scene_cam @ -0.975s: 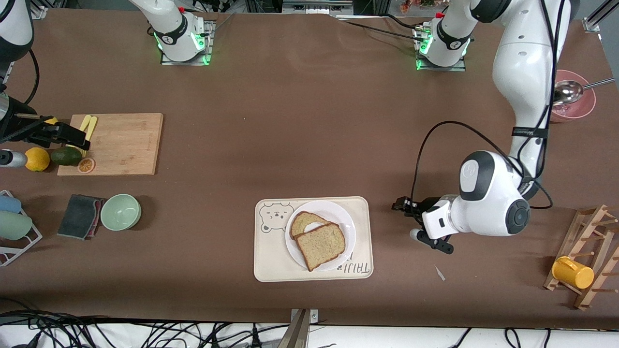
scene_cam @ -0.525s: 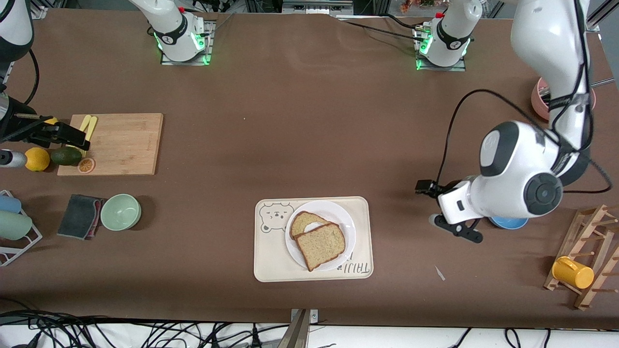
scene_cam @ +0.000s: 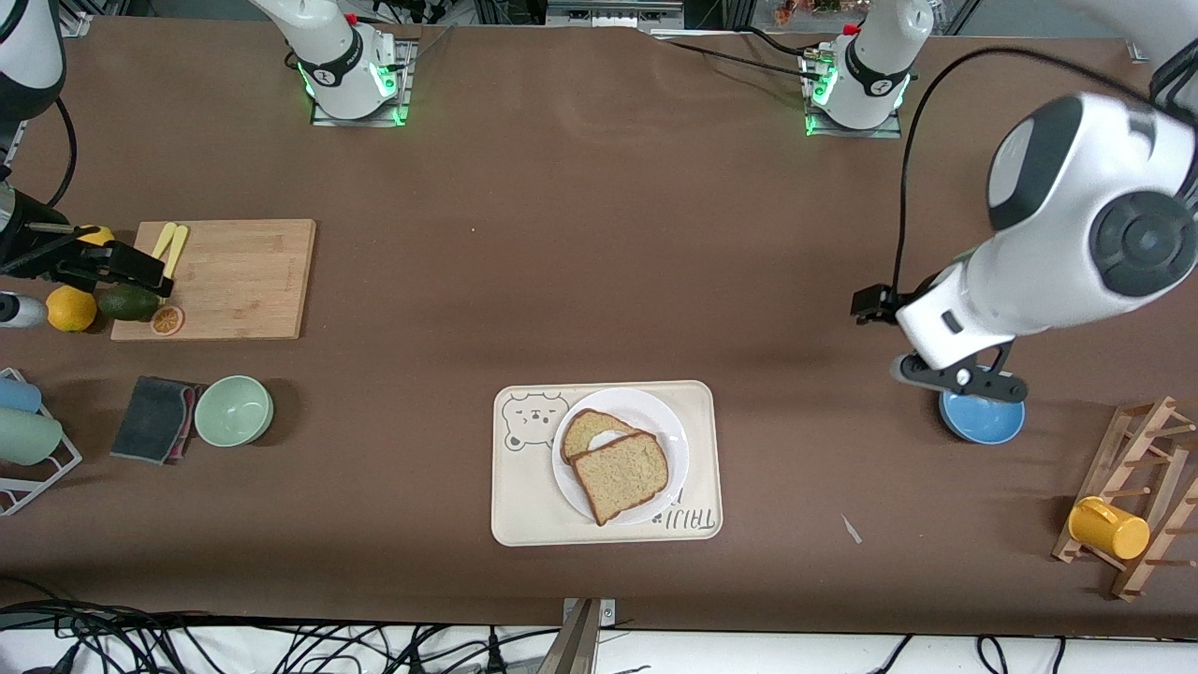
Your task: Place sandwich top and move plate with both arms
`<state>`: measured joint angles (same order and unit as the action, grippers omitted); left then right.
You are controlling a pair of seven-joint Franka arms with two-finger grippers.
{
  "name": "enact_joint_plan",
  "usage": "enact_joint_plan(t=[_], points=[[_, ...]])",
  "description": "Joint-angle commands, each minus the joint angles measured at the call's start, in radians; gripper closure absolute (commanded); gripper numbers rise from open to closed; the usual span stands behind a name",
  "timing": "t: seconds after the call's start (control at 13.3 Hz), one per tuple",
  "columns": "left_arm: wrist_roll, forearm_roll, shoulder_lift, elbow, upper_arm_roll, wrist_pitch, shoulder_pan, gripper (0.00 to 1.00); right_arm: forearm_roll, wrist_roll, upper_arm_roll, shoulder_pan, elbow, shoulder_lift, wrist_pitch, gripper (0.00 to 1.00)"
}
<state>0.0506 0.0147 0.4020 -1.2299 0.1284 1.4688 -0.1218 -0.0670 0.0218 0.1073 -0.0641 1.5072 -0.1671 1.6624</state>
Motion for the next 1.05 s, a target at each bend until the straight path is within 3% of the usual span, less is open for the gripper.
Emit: enact_joint_plan(t=[0.0,0.15,0.38,0.6,0.97], points=[[0.014,0.021,-0.173,-0.136,-0.061,0.005,0.002,0.00,-0.040,-0.019,-0.001,0.030,-0.002,0.003,0.000,0.00],[0.002,0.022,-0.277,-0.244,-0.069,0.047,0.068,0.00,-0.040,-0.019,-0.001,0.030,-0.004,0.011,-0.001,0.00],[0.005,0.025,-0.417,-0.396,-0.096,0.126,0.077,0.00,-0.039,-0.019,-0.008,0.029,-0.004,0.024,-0.010,0.00],[0.002,0.028,-0.445,-0.428,-0.096,0.139,0.122,0.00,-0.028,-0.023,-0.008,0.029,-0.005,0.024,-0.029,0.00],[0.006,0.031,-0.459,-0.422,-0.090,0.127,0.086,0.00,-0.027,-0.020,-0.015,0.026,-0.004,0.024,-0.030,0.00]])
